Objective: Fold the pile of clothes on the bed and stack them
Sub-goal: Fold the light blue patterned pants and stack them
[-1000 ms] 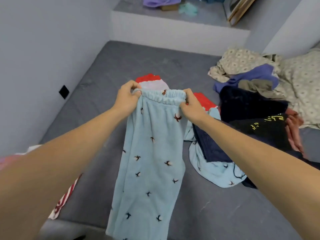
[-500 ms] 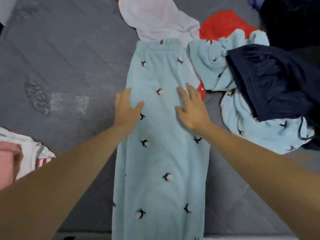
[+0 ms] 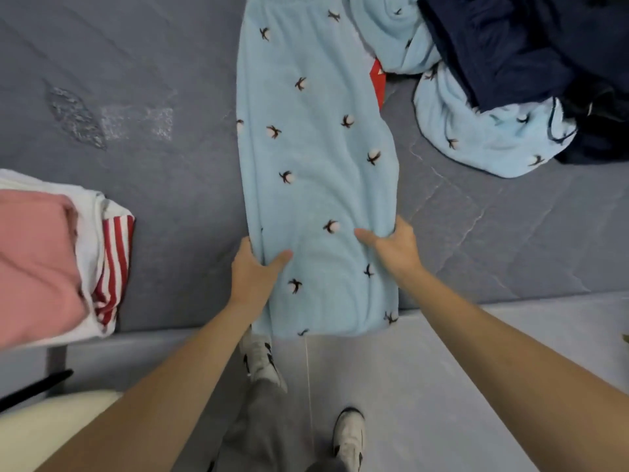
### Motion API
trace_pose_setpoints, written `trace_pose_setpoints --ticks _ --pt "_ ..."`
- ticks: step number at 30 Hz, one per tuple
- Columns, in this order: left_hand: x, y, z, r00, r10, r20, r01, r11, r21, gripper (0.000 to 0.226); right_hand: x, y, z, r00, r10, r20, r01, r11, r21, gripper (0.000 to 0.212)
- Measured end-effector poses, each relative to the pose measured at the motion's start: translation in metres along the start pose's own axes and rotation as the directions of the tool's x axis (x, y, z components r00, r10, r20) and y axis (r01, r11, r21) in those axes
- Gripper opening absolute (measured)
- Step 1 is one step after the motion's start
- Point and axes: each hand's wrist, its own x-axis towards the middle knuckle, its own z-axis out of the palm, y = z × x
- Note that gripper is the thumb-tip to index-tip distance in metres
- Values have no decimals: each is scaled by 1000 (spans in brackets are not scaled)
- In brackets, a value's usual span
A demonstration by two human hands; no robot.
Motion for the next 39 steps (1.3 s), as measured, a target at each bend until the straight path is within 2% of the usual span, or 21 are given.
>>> trace_pose_setpoints --ticks 5,8,12,18,25,30,34,39 --pt "-60 -30 -4 997 9 71 -5 999 -51 43 -52 47 -5 985 12 175 -20 999 44 50" --pt "-88 -44 -1 996 34 84 -25 994 -110 41 -77 71 -13 977 13 213 -22 999 38 44" --pt "-110 -57 -8 991 6 133 7 995 -100 49 -101 91 -22 968 26 251 -41 998 55 41" --pt "-143 -95 -20 960 -15 280 34 997 -65 62 -125 117 -26 949 10 315 -28 998 54 51" --pt "-182 -127 -11 931 -154 332 211 967 -142 60 -167 140 -31 899 29 437 -53 998 44 60" --pt "-220 -140 -8 920 -157 359 220 965 -141 68 -204 156 -35 888 66 455 -86 996 24 66" --pt "-248 -147 -5 949 -79 306 145 969 -201 79 -230 168 -31 867 84 491 -113 993 29 64" --pt "-290 -169 -6 975 -110 193 151 966 -212 81 -259 188 -36 861 98 500 -130 991 30 58"
